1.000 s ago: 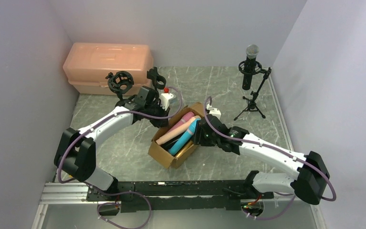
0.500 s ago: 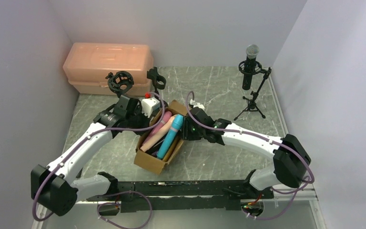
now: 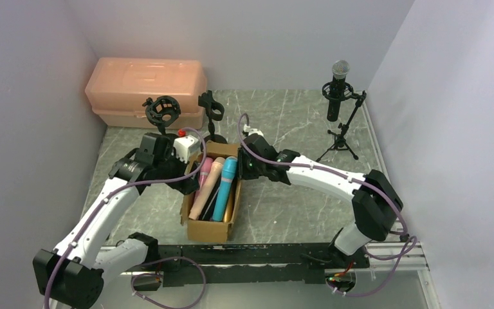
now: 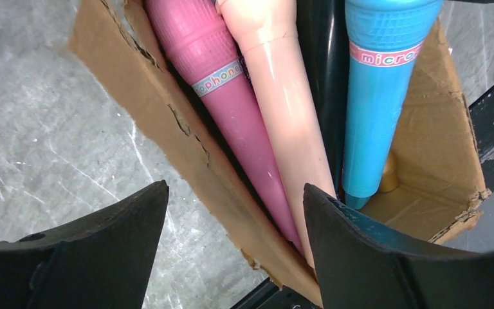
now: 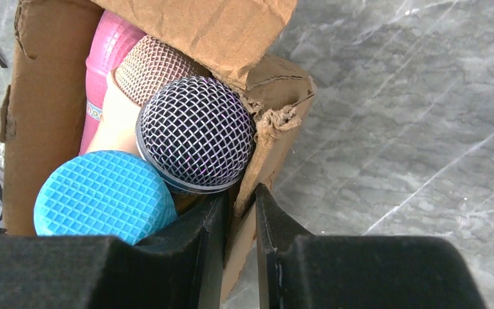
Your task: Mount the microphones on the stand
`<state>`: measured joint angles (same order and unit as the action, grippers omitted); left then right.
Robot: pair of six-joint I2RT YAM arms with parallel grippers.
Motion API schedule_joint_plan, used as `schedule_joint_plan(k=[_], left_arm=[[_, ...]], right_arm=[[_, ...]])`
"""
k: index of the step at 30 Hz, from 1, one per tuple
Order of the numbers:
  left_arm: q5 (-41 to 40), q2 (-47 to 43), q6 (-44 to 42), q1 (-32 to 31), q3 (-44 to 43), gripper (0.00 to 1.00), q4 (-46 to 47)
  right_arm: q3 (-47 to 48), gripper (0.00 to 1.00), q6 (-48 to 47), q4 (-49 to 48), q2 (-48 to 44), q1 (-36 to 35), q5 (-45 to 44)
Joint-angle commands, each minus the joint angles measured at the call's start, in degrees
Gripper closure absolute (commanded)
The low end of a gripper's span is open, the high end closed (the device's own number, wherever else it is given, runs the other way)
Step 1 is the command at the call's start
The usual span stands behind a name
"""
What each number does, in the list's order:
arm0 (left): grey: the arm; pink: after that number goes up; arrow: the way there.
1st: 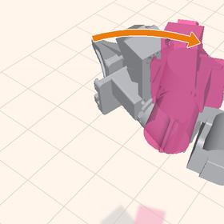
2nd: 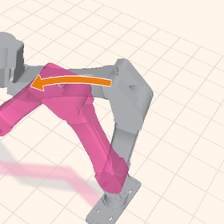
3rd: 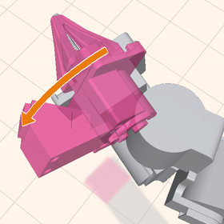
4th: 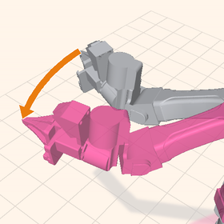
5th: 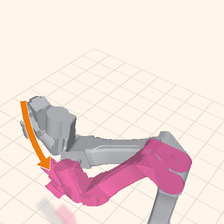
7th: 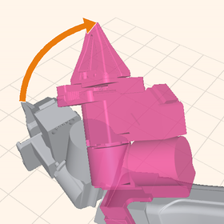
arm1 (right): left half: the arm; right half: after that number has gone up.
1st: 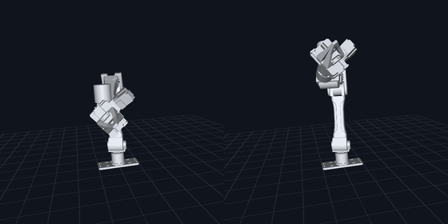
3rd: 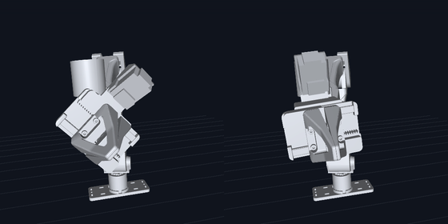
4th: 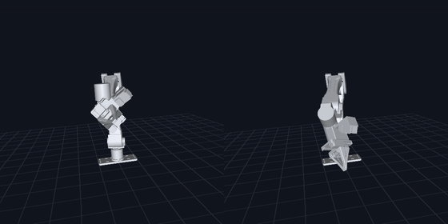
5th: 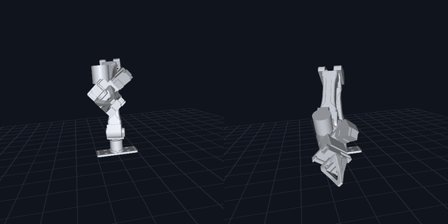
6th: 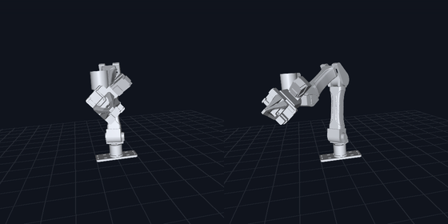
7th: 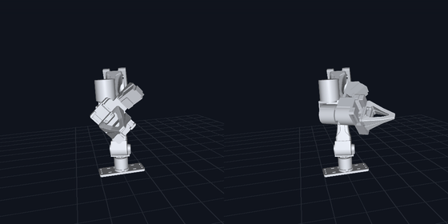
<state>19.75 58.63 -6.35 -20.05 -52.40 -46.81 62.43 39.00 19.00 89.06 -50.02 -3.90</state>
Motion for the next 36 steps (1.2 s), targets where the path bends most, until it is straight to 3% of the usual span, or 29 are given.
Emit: schedule_joint_plan(k=[1,11,13,16,21,24,31,36], left_arm=[[1.9,-1.5,0.9,1.5,0.0,0.19,2.2],[-2.7,7.1,-0.1,2.7,-0.6,0.4,1.2],[-3.4,8.5,-0.5,3.2,-0.9,0.57,0.7],[-3.3,10.0,-0.3,6.0,-2.9,1.0,-0.7],[0.0,8.2,1.2,12.3,-5.1,1.0,-2.6],[-1.7,3.0,3.2,13.8,-3.5,1.0,-1.1],[-9.6,-2.9,7.9,14.2,-0.4,1.0,0.6],[-10.6,-3.5,9.4,14.3,-0.7,1.0,0.2]], right_arm=[[3.0,0.82,-3.0,-2.3,2.7,0.3,1.7],[5.2,0.89,-0.9,-4.2,6.9,-2.3,2.9],[6.0,0.89,-0.5,-4.7,8.0,-2.8,3.3],[8.2,0.82,-0.7,-4.0,9.5,-3.1,3.6],[11.2,0.55,-2.9,-1.5,7.5,-2.9,1.2],[12.3,0.44,-2.8,1.1,4.5,-2.6,-1.2],[12.1,0.41,1.4,3.5,-2.7,-5.2,-4.8],[14.8,0.4,3.8,2.9,-0.6,-10.9,-2.7]])
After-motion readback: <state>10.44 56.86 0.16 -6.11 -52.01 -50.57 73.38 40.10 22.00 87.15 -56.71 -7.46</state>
